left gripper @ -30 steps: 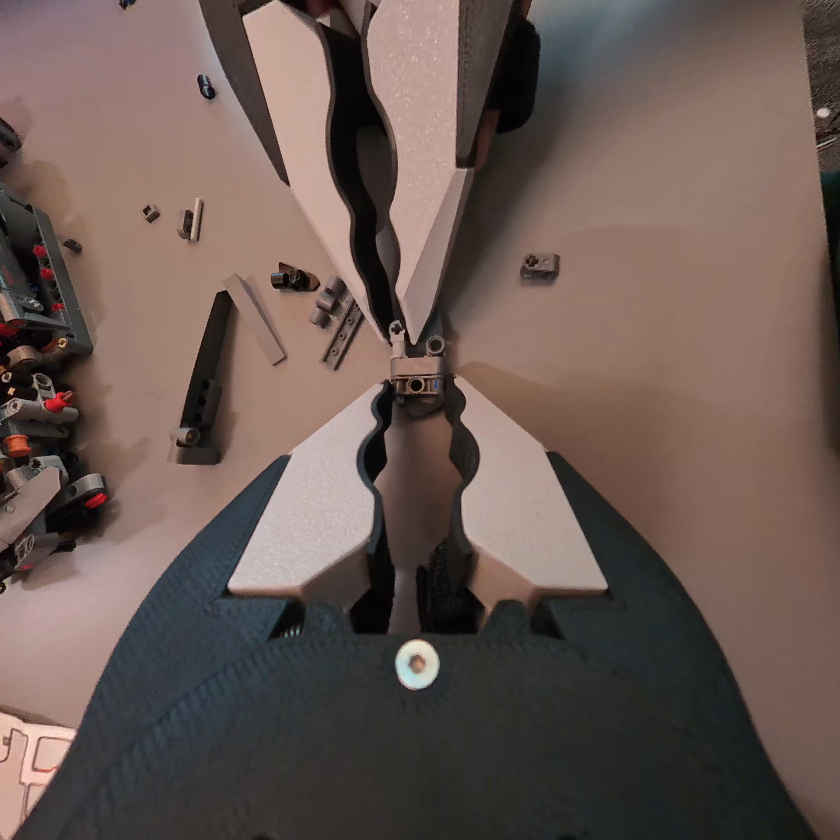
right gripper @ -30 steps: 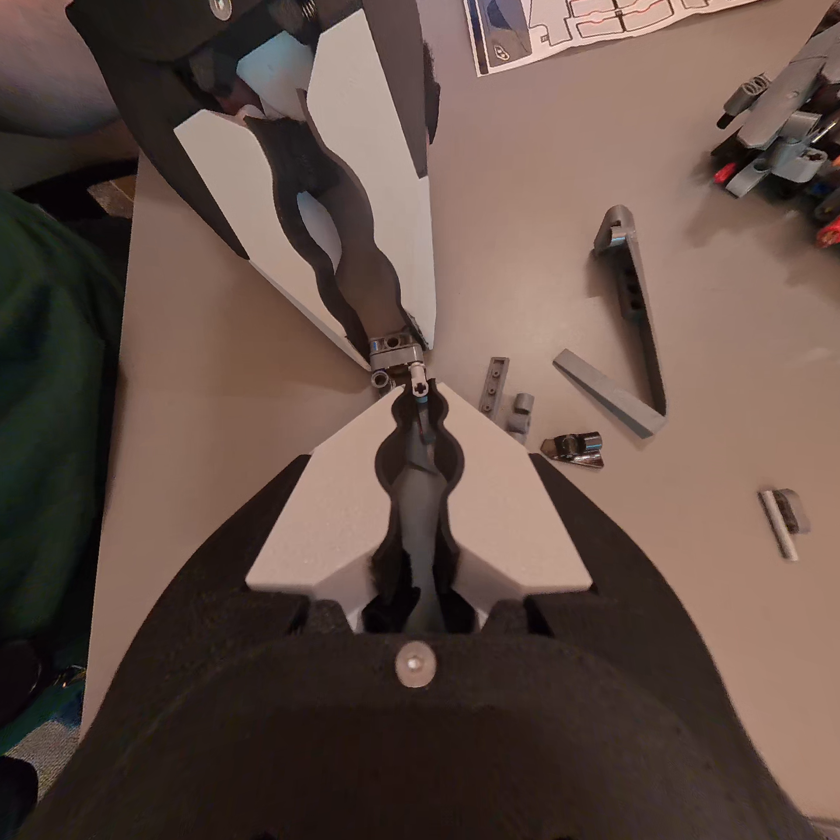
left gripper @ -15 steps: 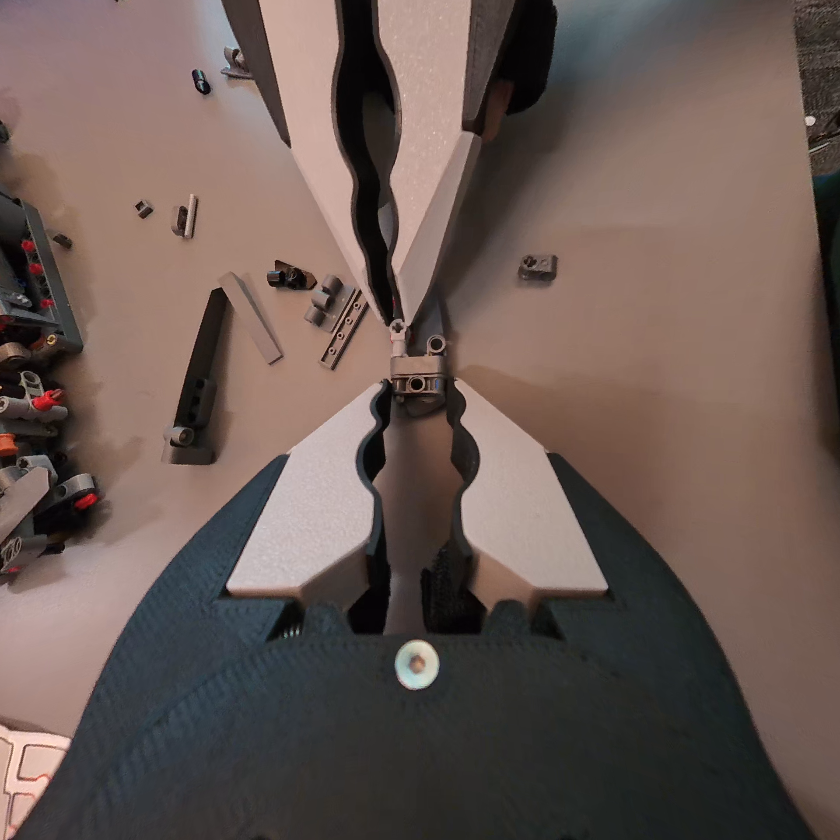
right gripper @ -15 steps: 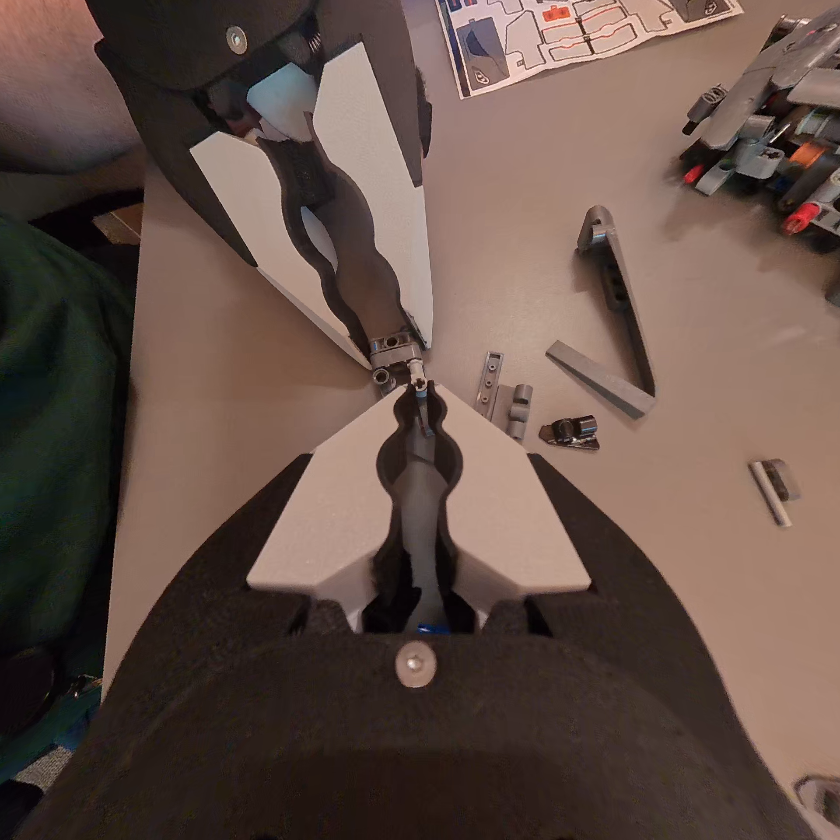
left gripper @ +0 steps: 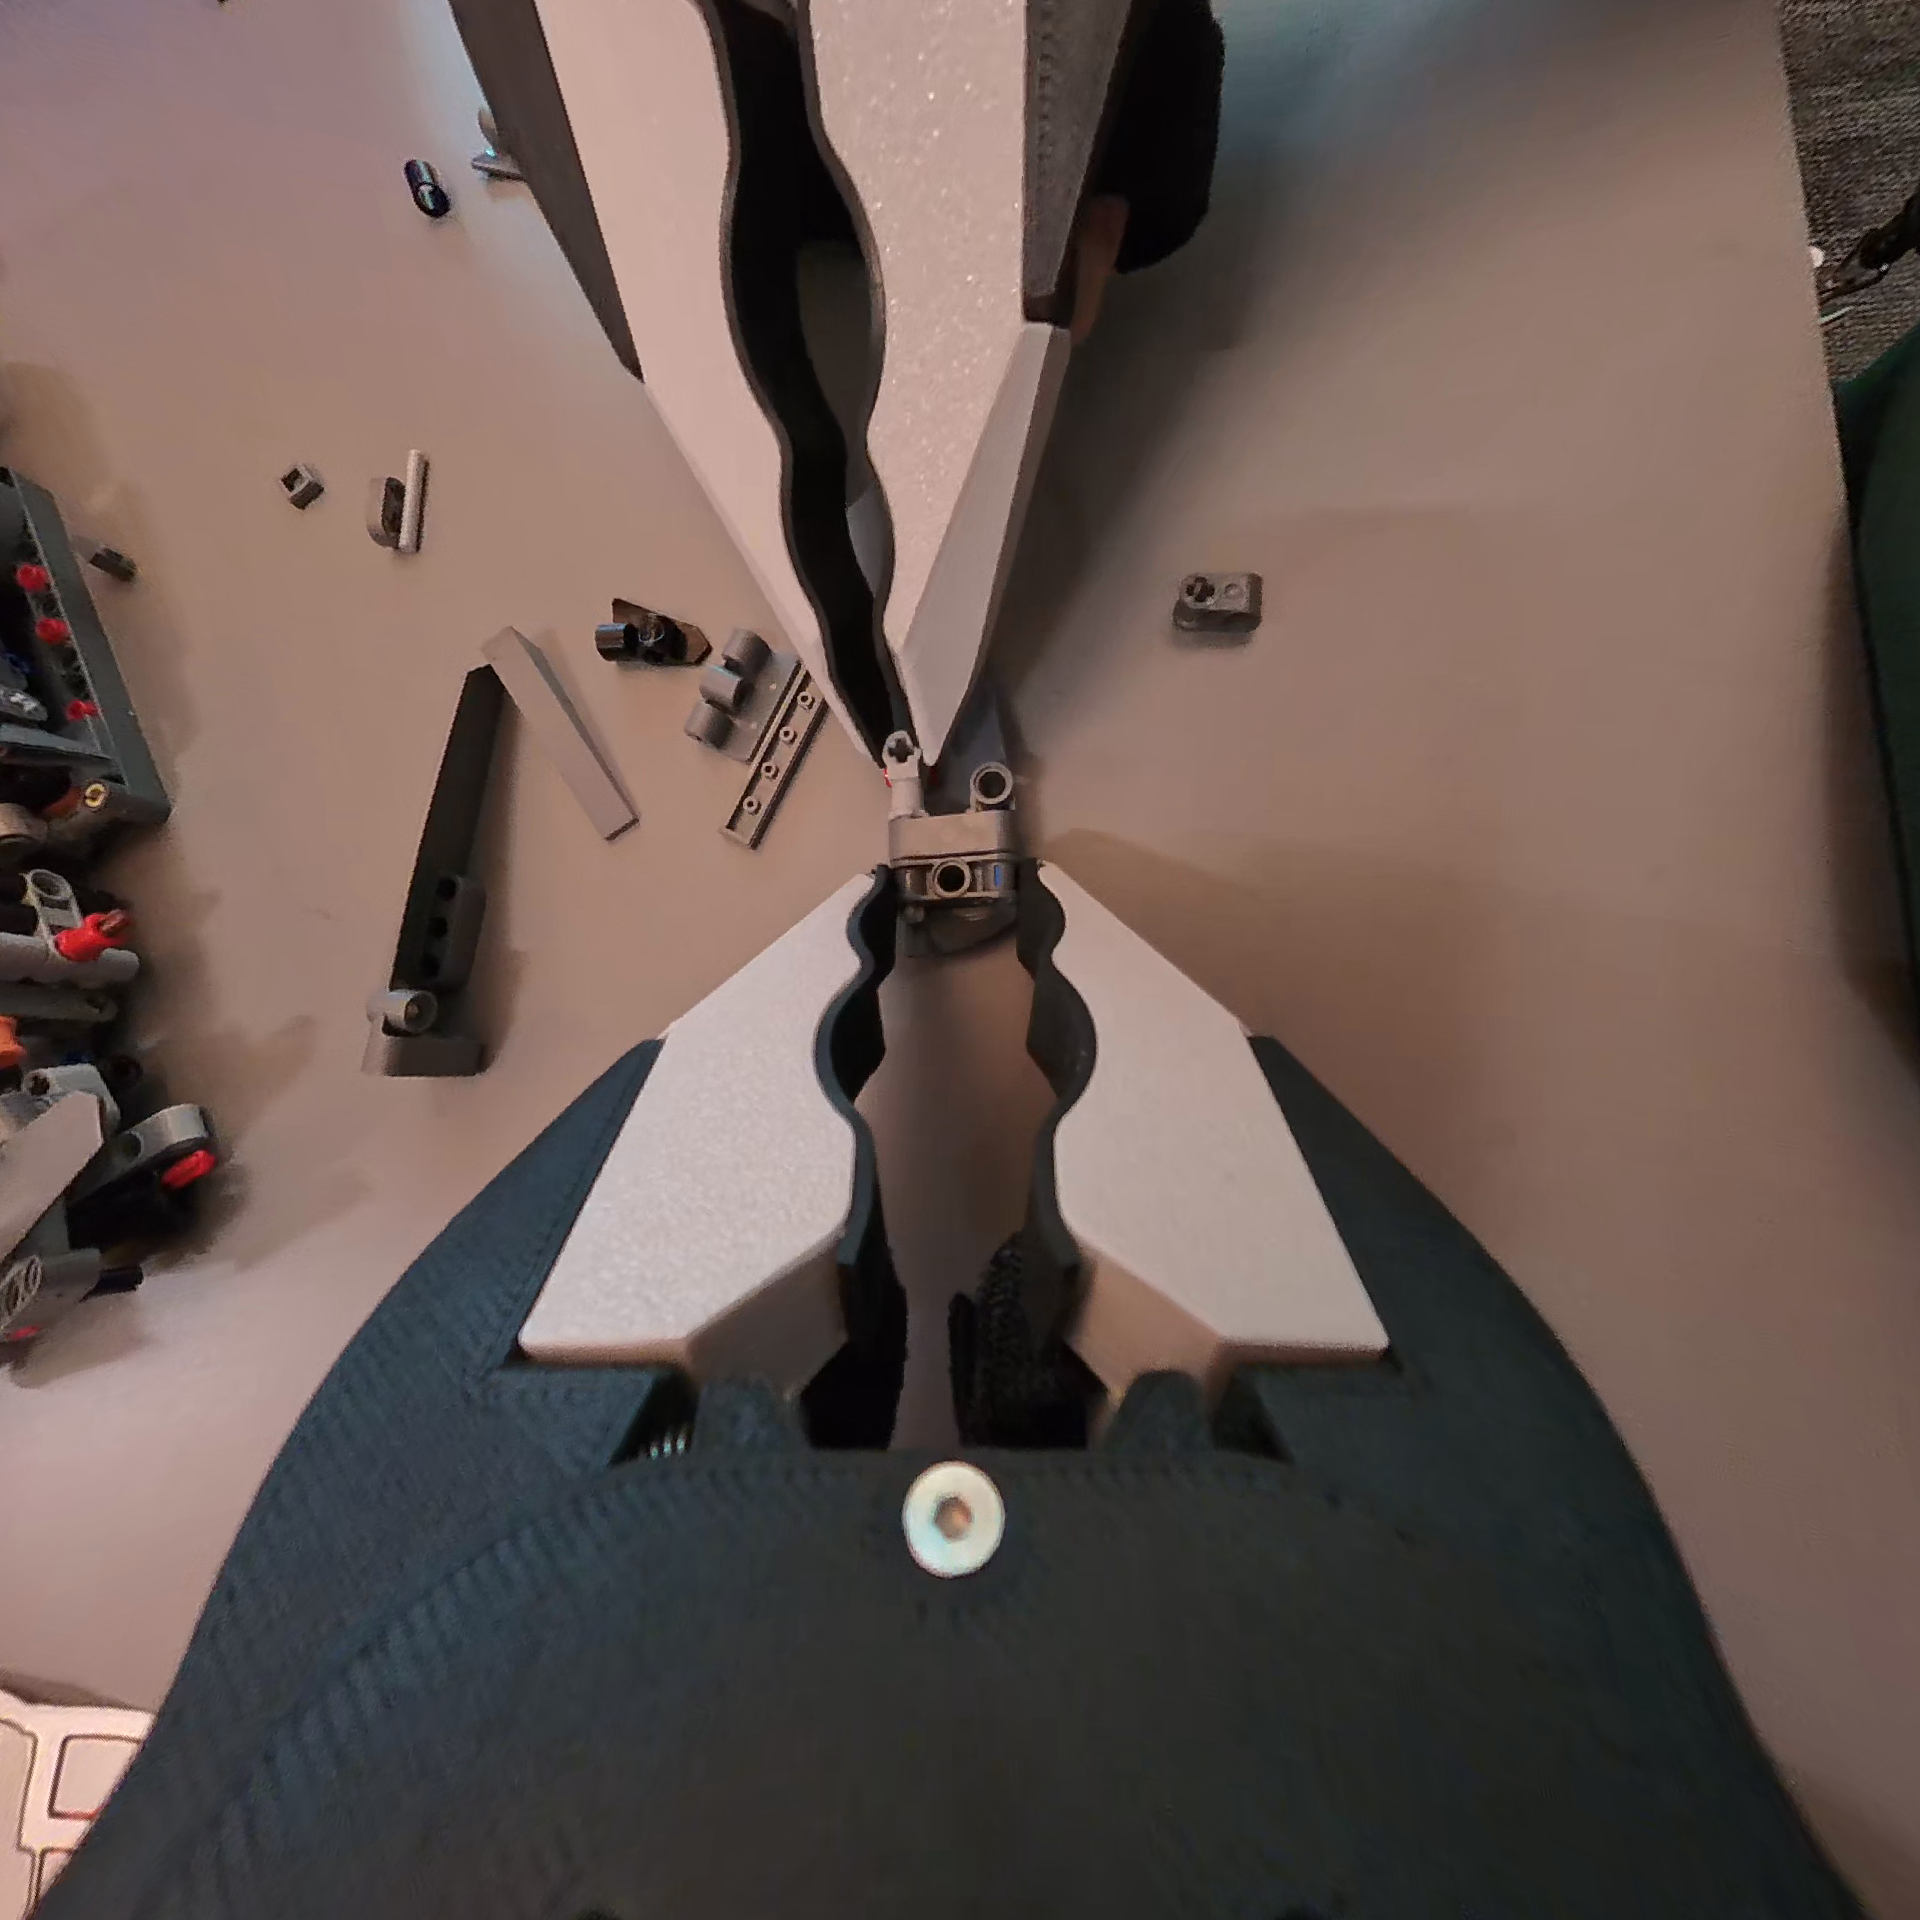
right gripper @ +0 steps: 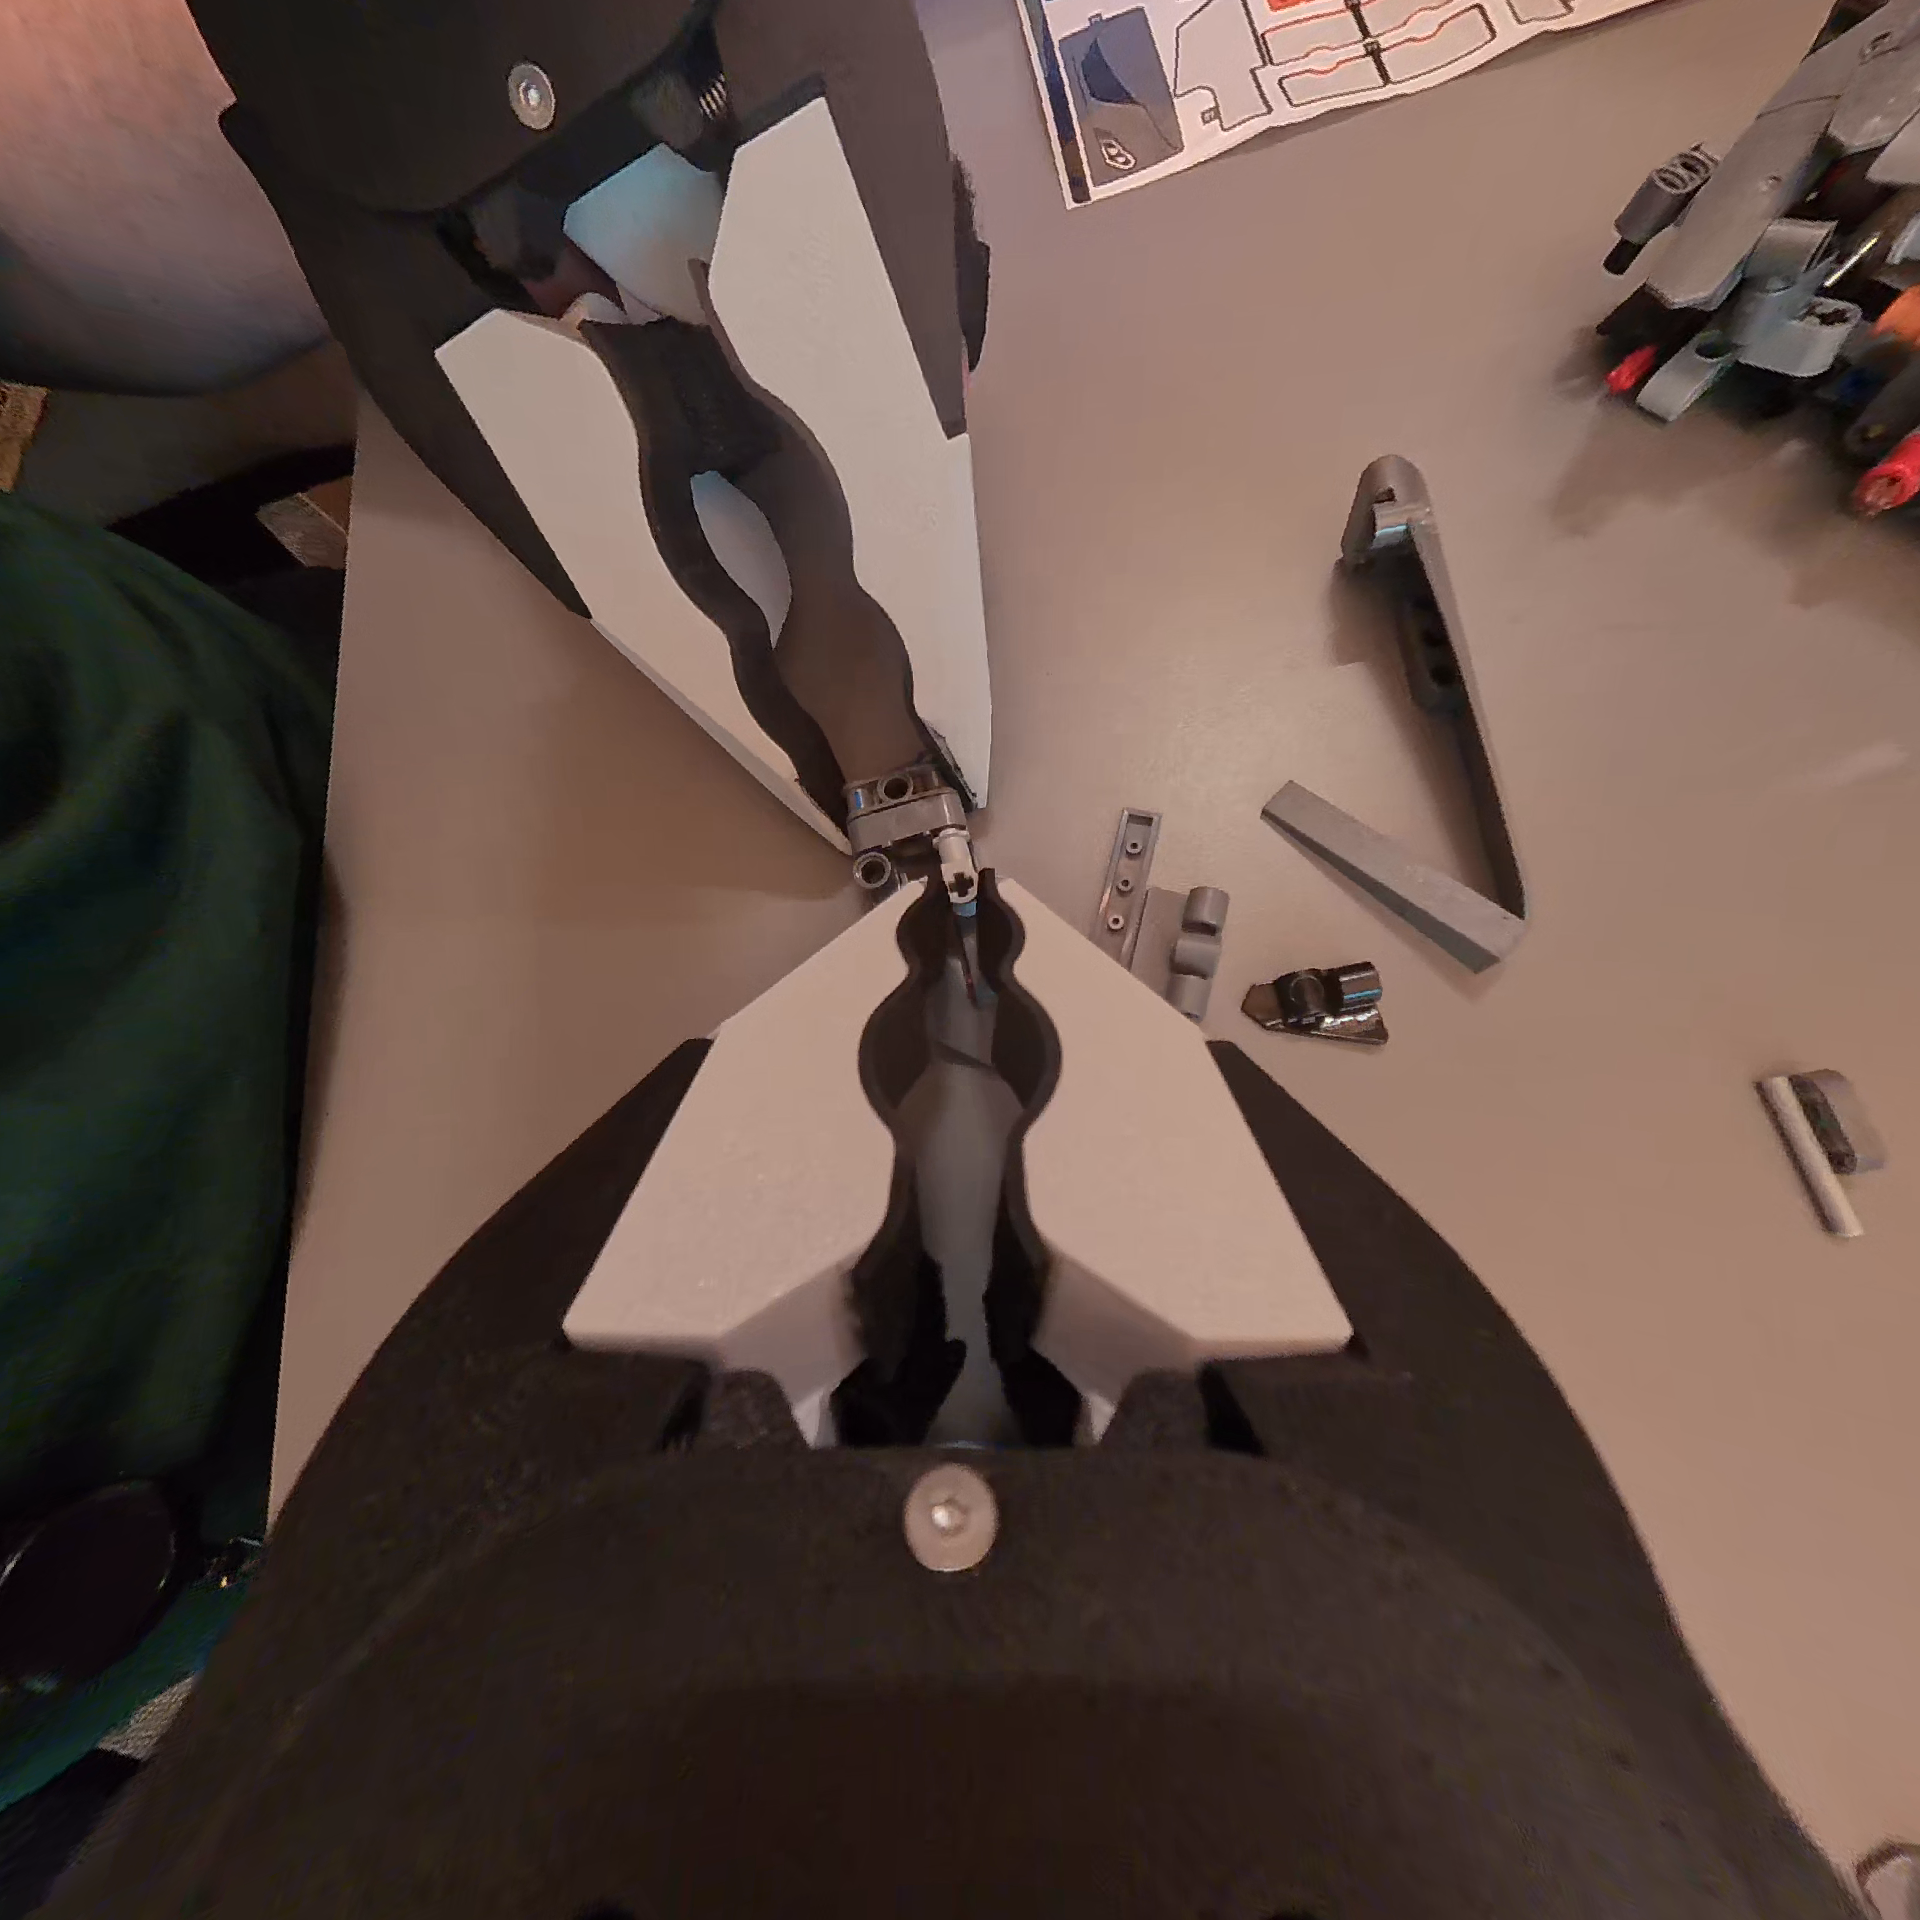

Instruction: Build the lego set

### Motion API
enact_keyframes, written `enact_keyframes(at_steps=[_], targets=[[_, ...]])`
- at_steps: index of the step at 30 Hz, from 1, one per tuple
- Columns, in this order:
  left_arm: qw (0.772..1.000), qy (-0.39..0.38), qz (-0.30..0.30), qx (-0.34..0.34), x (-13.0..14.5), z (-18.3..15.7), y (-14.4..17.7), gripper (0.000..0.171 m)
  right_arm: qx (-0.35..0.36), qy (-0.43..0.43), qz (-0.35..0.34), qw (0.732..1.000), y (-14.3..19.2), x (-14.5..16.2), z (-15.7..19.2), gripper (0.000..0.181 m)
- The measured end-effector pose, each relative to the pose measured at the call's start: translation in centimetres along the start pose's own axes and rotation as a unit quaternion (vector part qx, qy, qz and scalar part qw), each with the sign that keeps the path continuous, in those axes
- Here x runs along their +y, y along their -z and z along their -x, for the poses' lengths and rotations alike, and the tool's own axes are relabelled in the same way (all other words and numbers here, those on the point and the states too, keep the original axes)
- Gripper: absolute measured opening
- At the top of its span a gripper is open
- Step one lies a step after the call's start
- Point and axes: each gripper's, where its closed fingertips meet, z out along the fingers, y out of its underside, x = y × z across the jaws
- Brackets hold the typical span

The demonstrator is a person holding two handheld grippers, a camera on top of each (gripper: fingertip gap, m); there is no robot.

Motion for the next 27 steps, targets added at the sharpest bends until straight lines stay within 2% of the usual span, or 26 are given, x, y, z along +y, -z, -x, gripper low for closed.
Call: enact_keyframes(at_steps=[12, 15, 18, 20, 25, 27], targets=[[1.000, -0.006, 0.005, 0.001, 0.1, -0.1, 0.1, 0.021, -0.003, -0.030, -0.002, 1.000, -0.2, -0.1, 0.1, 0.002], [1.000, 0.011, 0.015, -0.009, 0.3, 0.2, 0.3, 0.022, 0.026, -0.045, -0.012, 0.999, -0.1, -0.2, 0.0, 0.002], [0.996, 0.037, 0.031, -0.068, 1.1, 1.6, 0.9, 0.030, 0.056, -0.074, -0.024, 0.995, 0.0, -0.2, 0.2, 0.002], [0.994, 0.057, 0.034, -0.092, 1.5, 1.9, 1.4, 0.029, 0.071, -0.089, -0.030, 0.993, 0.0, -0.2, 0.3, 0.002], [0.990, 0.103, 0.001, -0.092, 0.6, 0.5, 1.7, 0.036, 0.098, -0.103, -0.032, 0.989, -0.1, -0.3, 0.5, 0.002], [0.987, 0.124, -0.005, -0.098, 0.3, 0.4, 1.4, 0.034, 0.097, -0.107, -0.035, 0.989, -0.2, -0.3, 0.6, 0.002]])
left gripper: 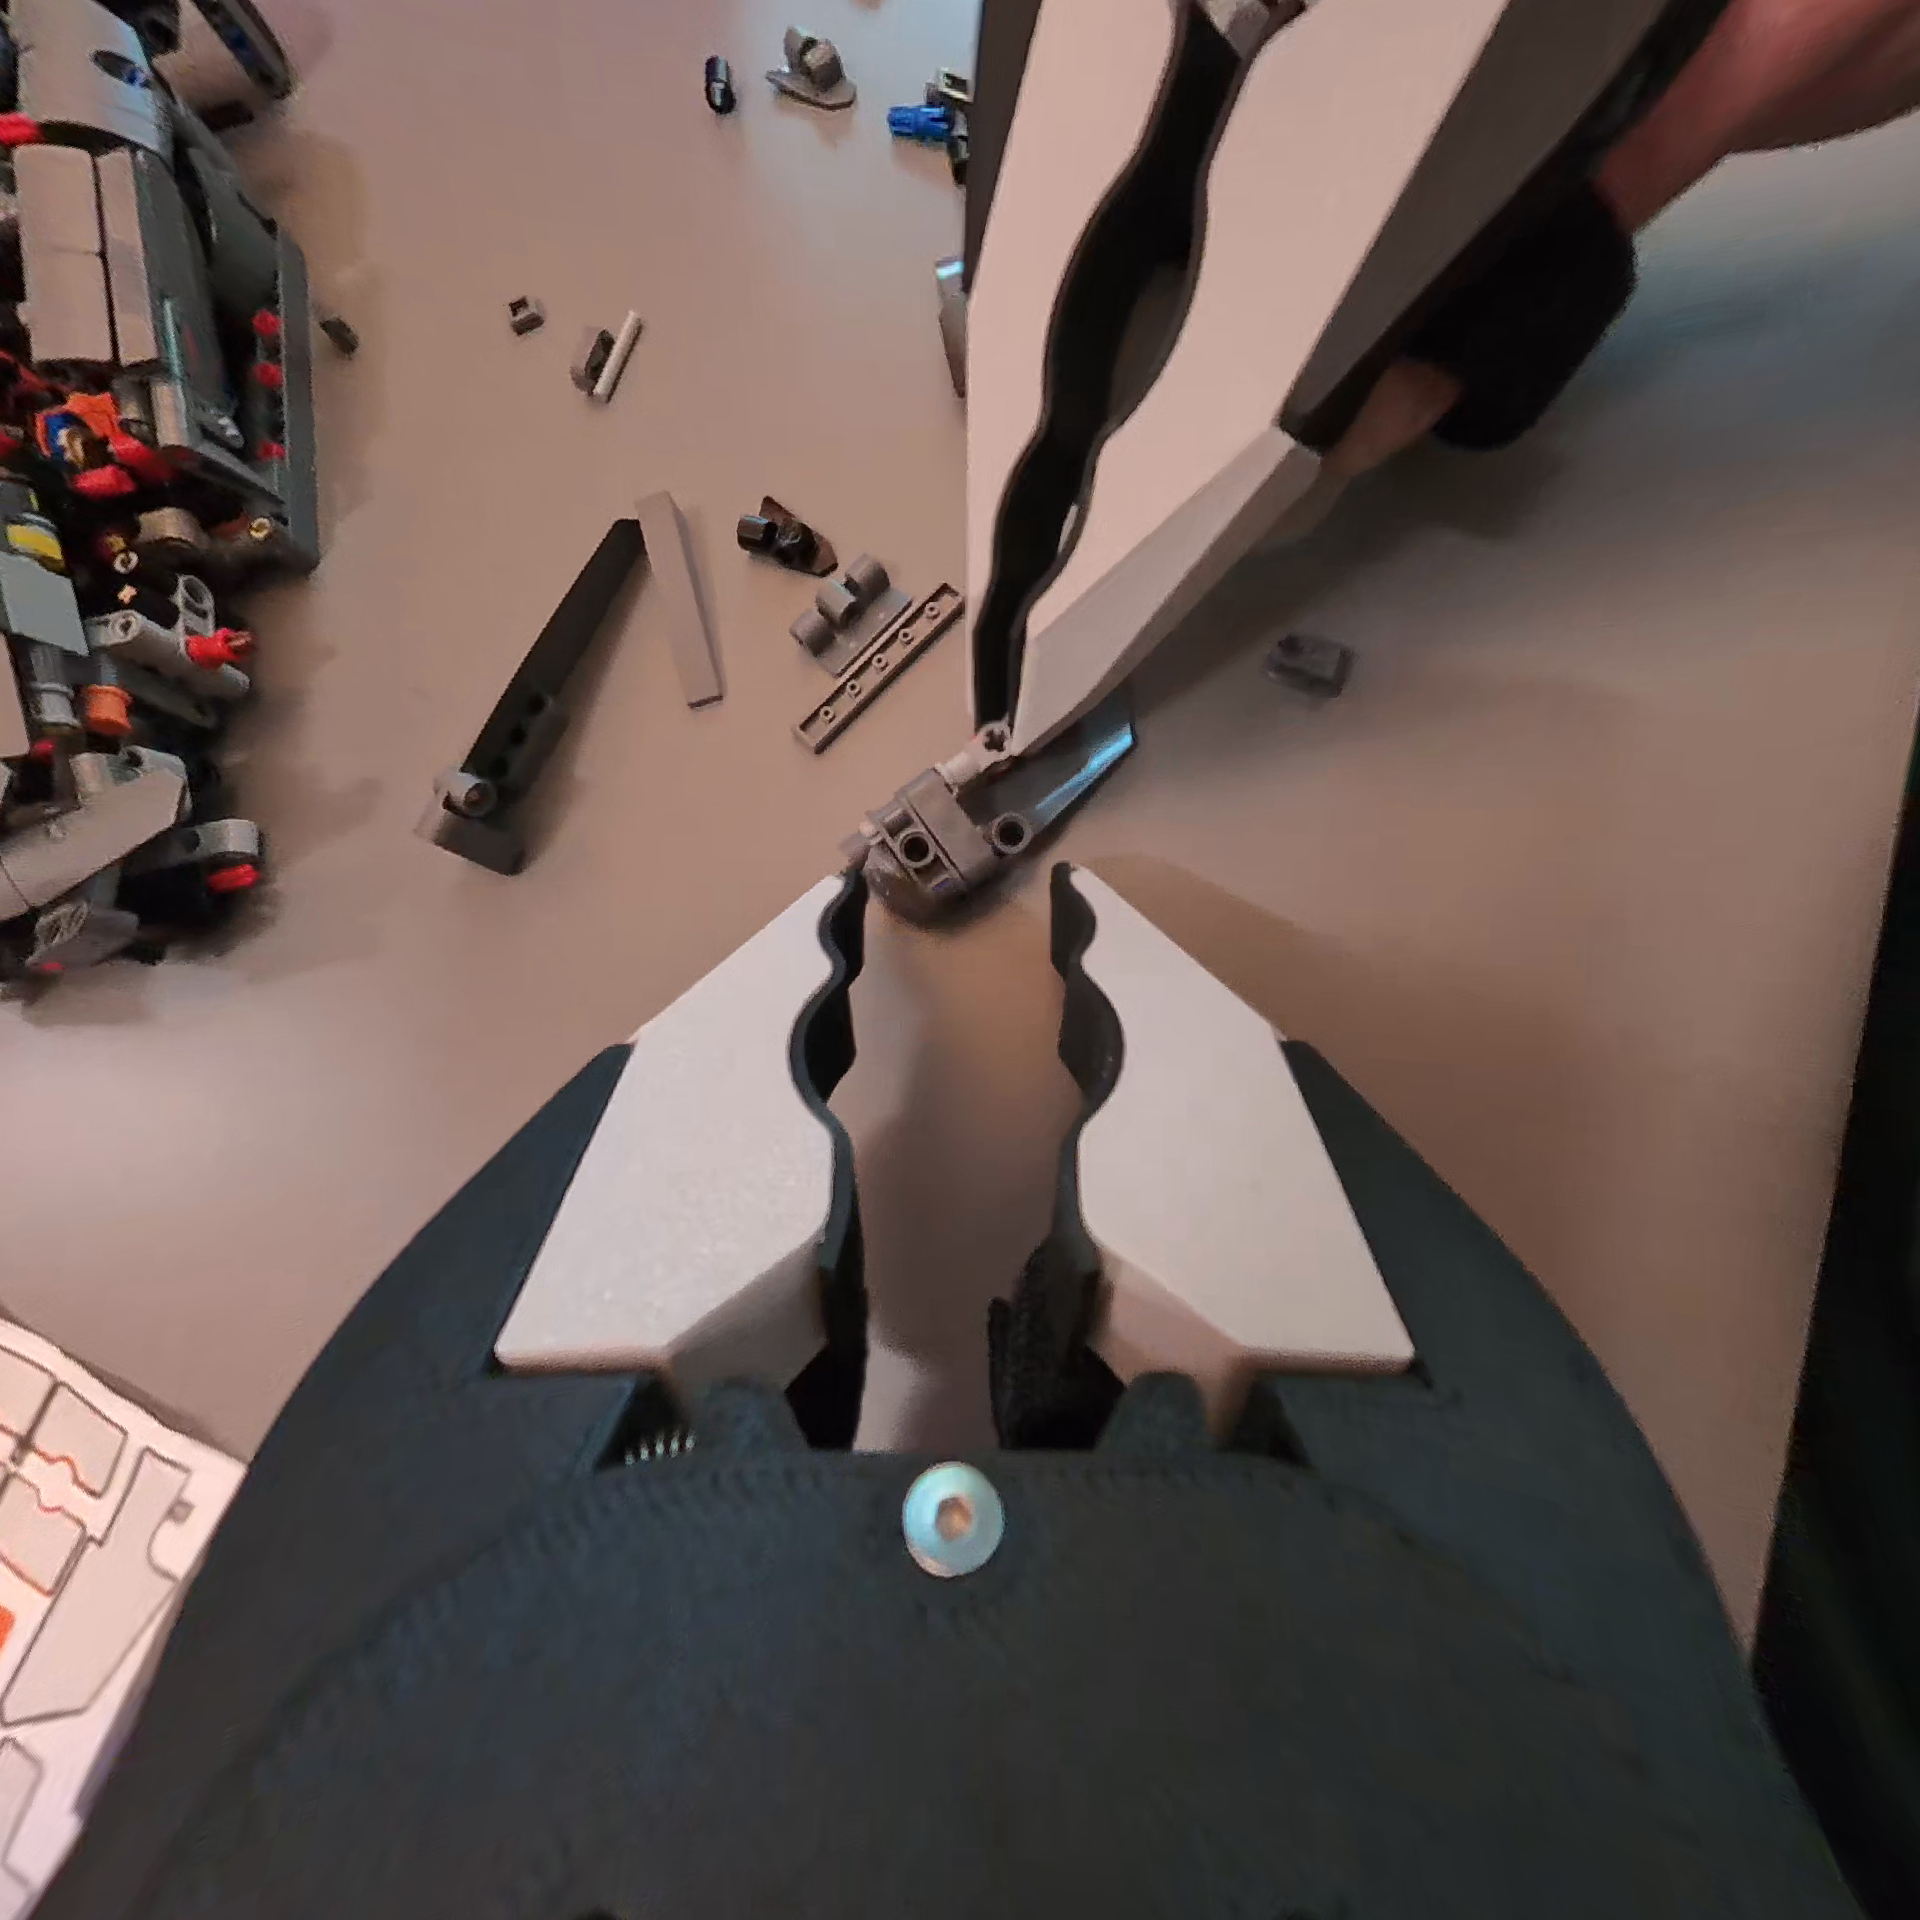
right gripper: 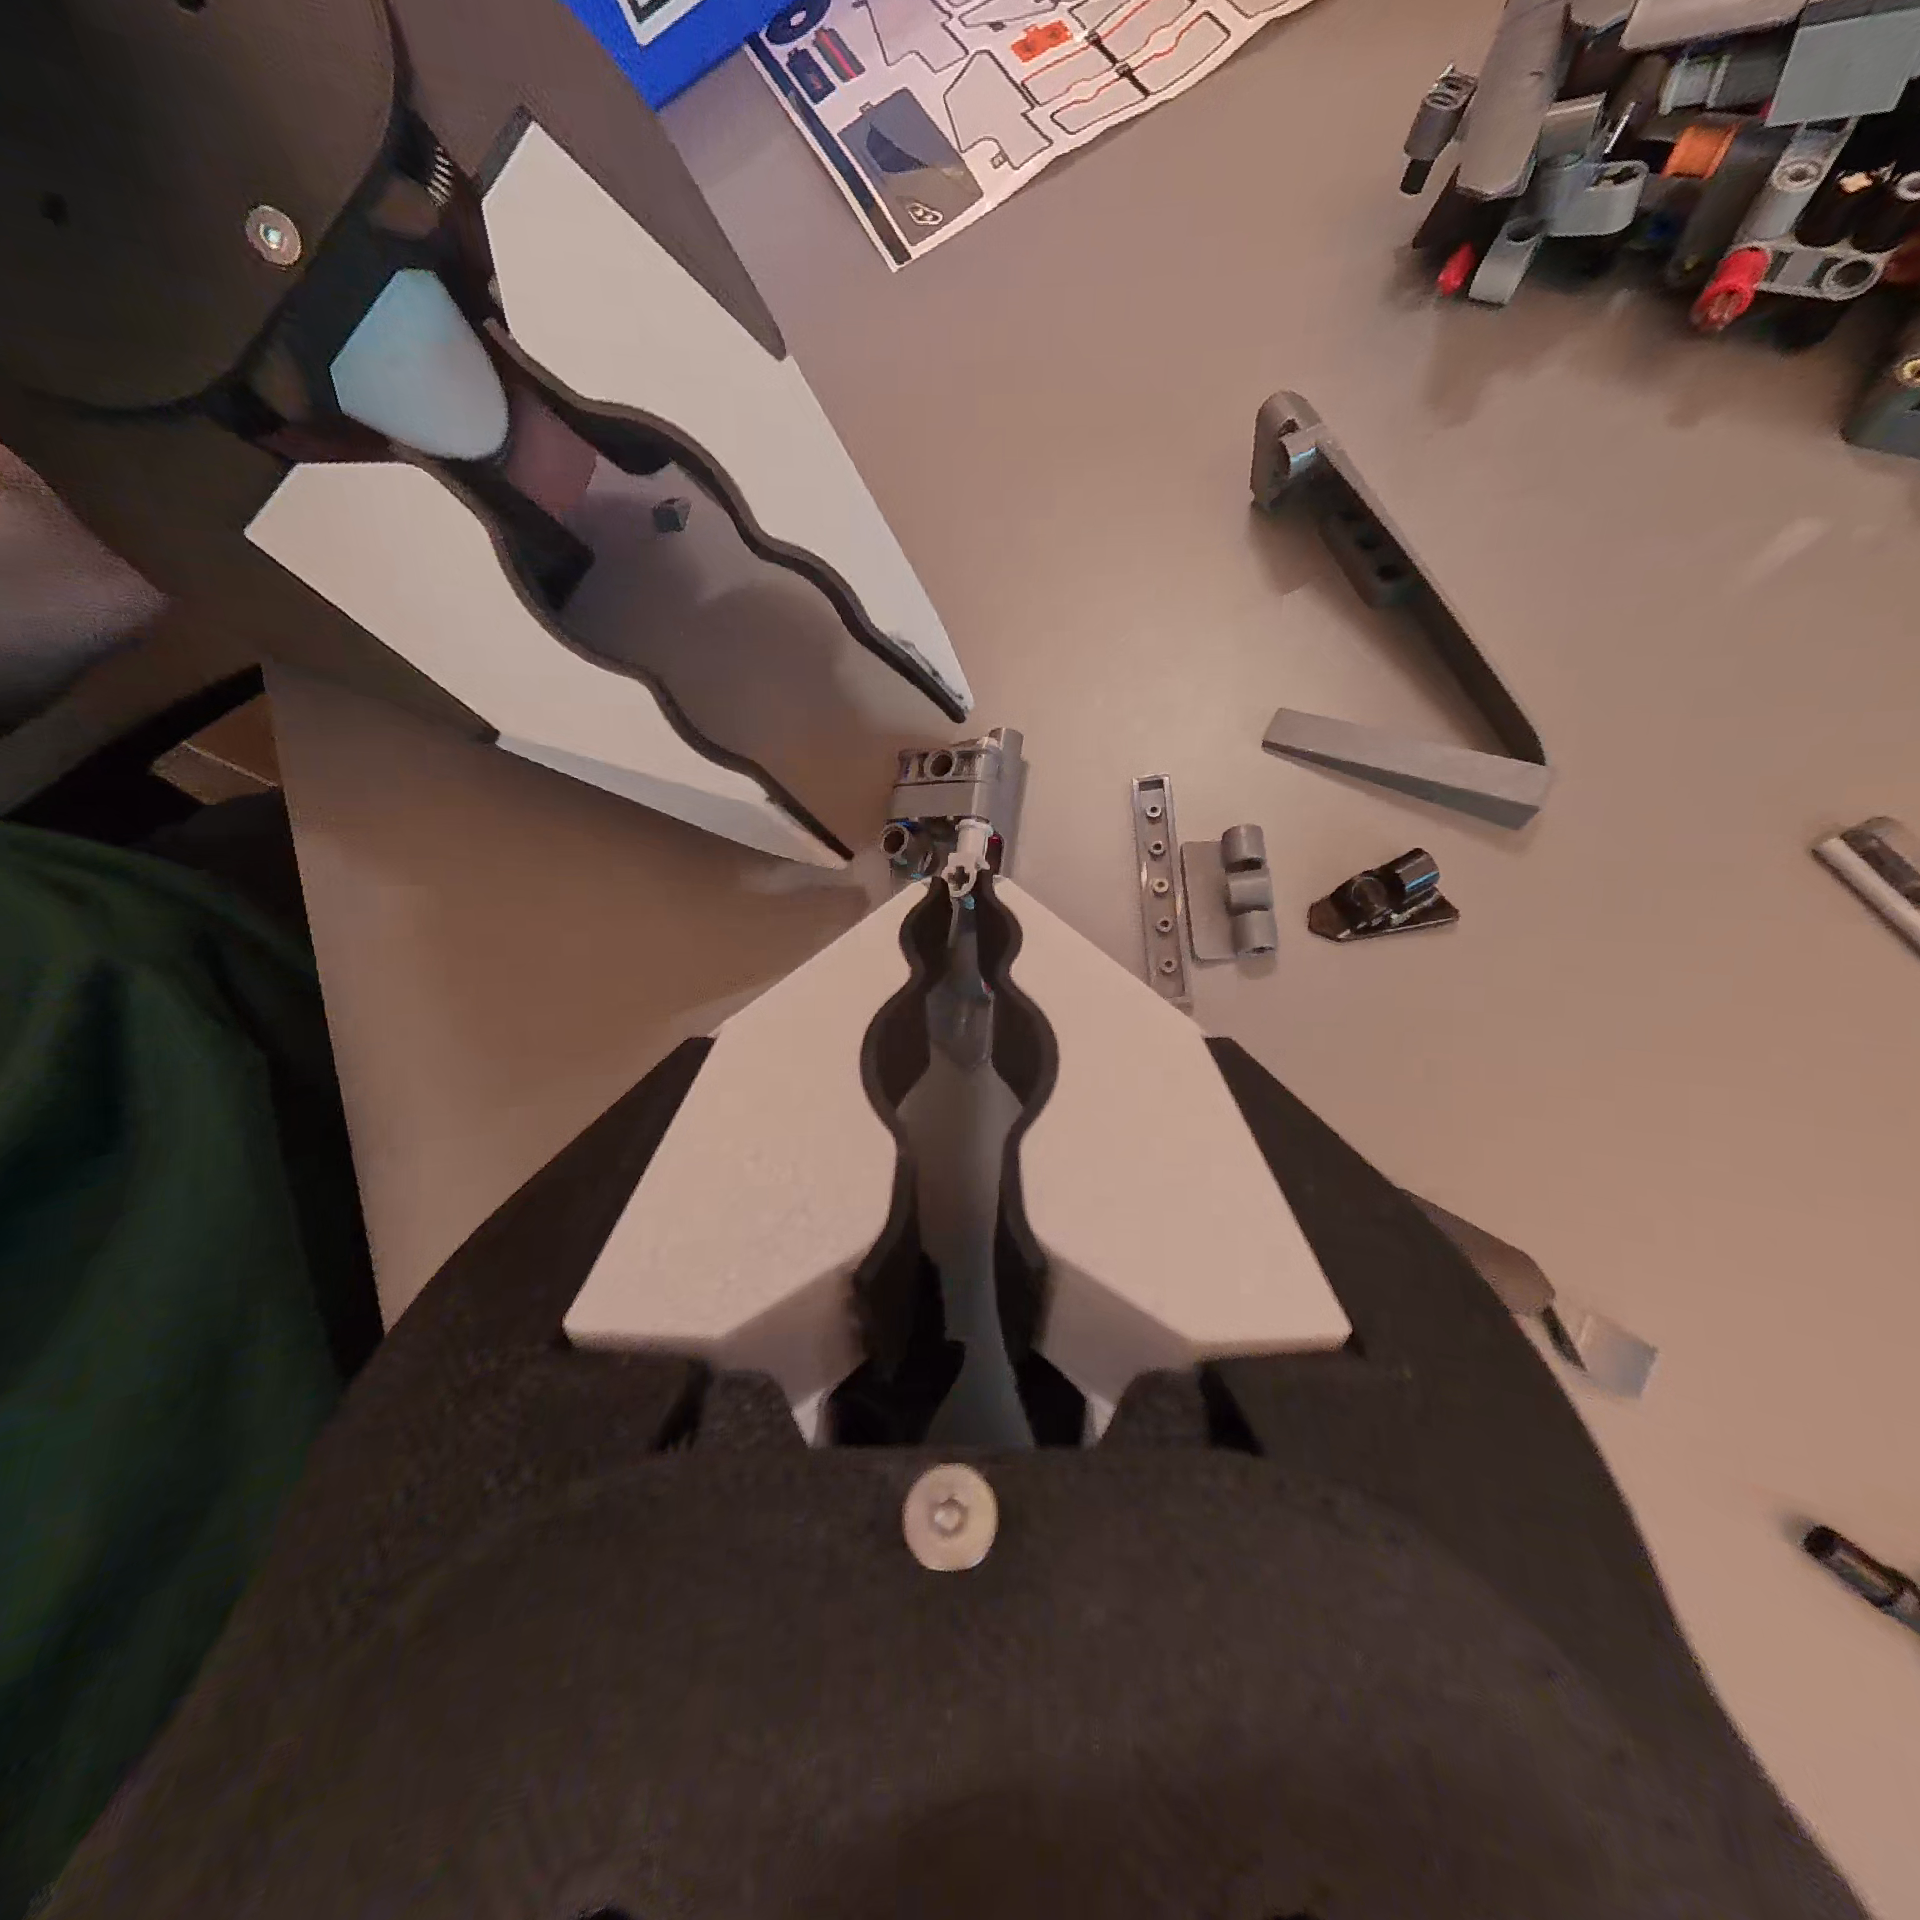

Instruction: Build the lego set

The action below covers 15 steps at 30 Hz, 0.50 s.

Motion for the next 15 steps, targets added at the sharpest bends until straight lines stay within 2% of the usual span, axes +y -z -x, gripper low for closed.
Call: enact_keyframes(at_steps=[5, 8, 15], targets=[[0.999, 0.022, -0.007, -0.024, -0.6, 0.1, -0.5, 0.025, 0.008, 0.005, -0.008, 1.000, -0.1, 0.1, 0.5, 0.002], [1.000, 0.026, -0.006, -0.016, -0.6, 0.1, -0.6, 0.023, 0.003, 0.003, -0.012, 1.000, -0.2, 0.2, 0.8, 0.002], [1.000, 0.012, -0.008, -0.013, -0.9, 0.6, -0.5, 0.033, 0.010, 0.009, -0.018, 1.000, -0.3, 0.0, 0.7, 0.001]])
